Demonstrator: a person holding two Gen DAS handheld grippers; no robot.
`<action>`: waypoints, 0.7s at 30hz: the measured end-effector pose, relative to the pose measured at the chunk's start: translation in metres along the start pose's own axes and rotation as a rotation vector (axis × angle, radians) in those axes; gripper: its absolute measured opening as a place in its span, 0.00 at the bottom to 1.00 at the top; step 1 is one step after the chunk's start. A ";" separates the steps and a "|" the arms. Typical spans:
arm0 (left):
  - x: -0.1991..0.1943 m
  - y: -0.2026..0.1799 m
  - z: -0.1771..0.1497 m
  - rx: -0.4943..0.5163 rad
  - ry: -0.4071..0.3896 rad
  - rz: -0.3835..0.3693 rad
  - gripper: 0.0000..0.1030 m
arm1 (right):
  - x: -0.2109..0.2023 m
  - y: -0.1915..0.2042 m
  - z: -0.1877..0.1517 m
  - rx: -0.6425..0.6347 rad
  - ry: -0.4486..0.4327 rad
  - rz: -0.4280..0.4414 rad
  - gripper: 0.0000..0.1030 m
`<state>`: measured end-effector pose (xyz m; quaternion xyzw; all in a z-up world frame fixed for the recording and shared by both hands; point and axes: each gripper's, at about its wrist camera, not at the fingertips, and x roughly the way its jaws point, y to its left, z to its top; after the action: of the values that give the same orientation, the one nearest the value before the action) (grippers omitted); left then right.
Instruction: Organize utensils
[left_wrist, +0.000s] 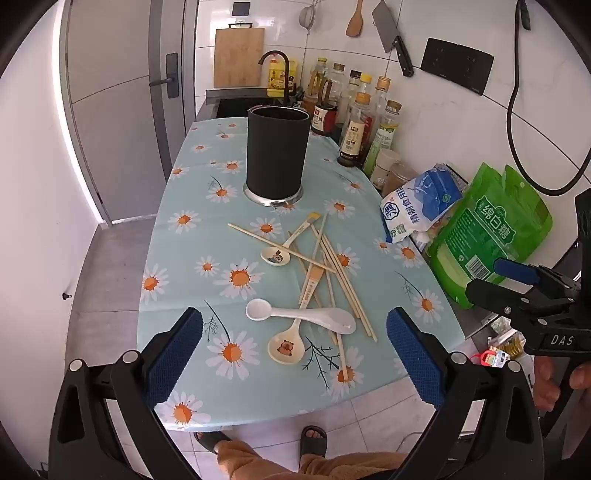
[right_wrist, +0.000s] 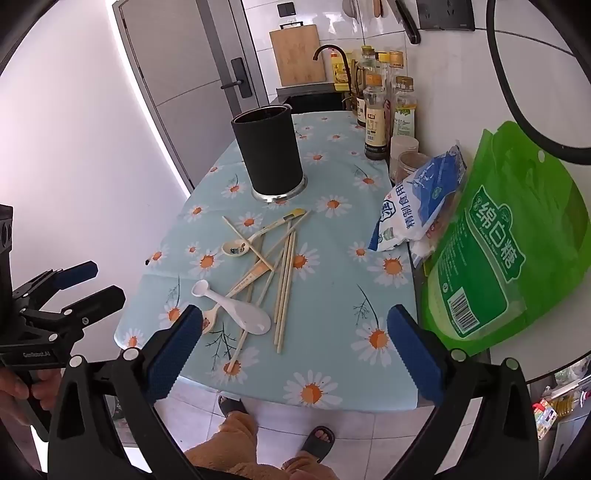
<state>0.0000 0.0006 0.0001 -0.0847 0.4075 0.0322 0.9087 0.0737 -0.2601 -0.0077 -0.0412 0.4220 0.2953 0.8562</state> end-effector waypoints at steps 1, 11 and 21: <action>0.000 0.000 0.000 -0.003 -0.001 -0.001 0.94 | 0.000 0.001 0.000 -0.001 -0.003 -0.002 0.96; -0.001 0.008 -0.001 -0.046 0.010 -0.023 0.94 | -0.003 -0.002 0.001 0.014 0.008 0.006 0.96; -0.003 0.006 -0.003 -0.045 0.000 -0.004 0.94 | -0.002 -0.005 0.000 0.024 0.012 0.000 0.96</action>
<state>-0.0051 0.0062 -0.0010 -0.1059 0.4067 0.0395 0.9065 0.0753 -0.2647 -0.0071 -0.0326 0.4308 0.2901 0.8539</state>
